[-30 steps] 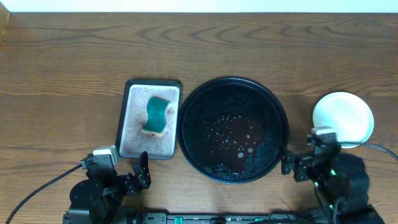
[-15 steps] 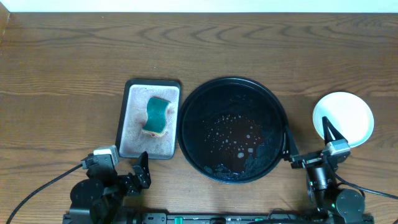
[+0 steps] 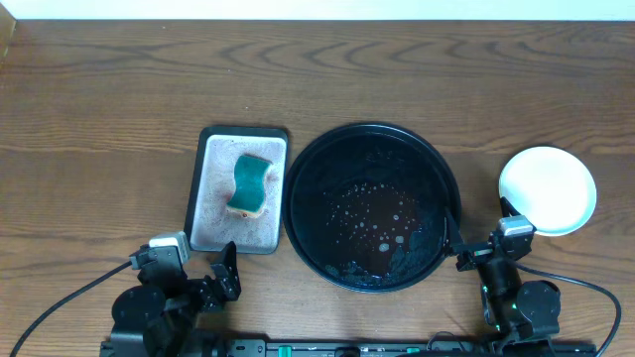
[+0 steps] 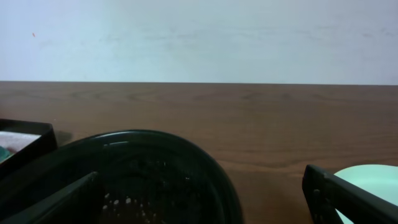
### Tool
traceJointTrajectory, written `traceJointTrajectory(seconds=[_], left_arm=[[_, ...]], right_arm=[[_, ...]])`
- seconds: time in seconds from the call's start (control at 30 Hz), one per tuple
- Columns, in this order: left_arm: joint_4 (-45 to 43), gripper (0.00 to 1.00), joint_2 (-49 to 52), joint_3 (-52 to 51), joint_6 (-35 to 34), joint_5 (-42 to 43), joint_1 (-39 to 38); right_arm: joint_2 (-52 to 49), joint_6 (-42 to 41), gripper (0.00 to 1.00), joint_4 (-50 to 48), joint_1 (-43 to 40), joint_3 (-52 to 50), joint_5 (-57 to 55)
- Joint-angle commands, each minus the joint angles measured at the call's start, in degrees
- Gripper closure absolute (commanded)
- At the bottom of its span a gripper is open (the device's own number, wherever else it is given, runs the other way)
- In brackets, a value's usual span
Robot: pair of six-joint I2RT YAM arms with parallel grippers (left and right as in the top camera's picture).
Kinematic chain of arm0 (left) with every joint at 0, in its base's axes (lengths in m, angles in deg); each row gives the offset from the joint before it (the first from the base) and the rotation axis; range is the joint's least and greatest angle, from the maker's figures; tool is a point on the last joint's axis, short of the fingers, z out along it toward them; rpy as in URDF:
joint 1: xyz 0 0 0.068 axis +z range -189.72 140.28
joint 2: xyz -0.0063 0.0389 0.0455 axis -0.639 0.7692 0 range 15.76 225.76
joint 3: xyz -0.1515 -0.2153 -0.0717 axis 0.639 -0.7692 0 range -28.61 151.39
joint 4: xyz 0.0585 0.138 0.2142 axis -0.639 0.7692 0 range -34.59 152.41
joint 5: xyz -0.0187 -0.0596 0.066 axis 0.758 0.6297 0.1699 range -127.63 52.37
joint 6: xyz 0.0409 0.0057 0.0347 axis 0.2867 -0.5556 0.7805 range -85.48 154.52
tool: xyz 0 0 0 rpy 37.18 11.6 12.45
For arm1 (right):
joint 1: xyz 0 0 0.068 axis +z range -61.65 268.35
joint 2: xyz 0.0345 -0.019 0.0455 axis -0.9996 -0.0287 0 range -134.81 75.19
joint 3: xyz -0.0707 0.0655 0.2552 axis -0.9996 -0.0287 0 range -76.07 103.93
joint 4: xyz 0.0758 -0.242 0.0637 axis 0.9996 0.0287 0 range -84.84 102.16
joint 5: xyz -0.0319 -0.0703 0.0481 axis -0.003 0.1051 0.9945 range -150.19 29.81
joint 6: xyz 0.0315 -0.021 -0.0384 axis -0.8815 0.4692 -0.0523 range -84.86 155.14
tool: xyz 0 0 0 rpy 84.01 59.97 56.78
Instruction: Clean dirty plates on tray and stack at the side
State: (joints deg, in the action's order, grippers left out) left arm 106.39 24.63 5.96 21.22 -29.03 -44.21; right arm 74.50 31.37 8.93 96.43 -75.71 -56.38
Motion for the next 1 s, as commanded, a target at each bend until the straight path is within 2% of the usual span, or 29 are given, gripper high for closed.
traceJointTrajectory(seconds=[0.0,0.73,0.87,0.97], left_arm=[[0.0,0.08,-0.2,-0.3,-0.1,-0.7,0.3],[2.1,0.08,-0.3,-0.5,0.2,-0.8,0.4],[-1.8,0.08,-2.5,-3.9,0.2,-0.7,2.1],[-8.9,0.08,-6.3,-9.6,0.8,1.0,4.2]], right_arm=[[0.3,1.1,0.01,0.3,-0.6,0.0,-0.6],[0.3,1.1,0.01,0.3,-0.6,0.0,-0.6],[0.3,1.1,0.01,0.3,-0.6,0.0,-0.6],[0.3,1.1,0.01,0.3,-0.6,0.0,-0.6]])
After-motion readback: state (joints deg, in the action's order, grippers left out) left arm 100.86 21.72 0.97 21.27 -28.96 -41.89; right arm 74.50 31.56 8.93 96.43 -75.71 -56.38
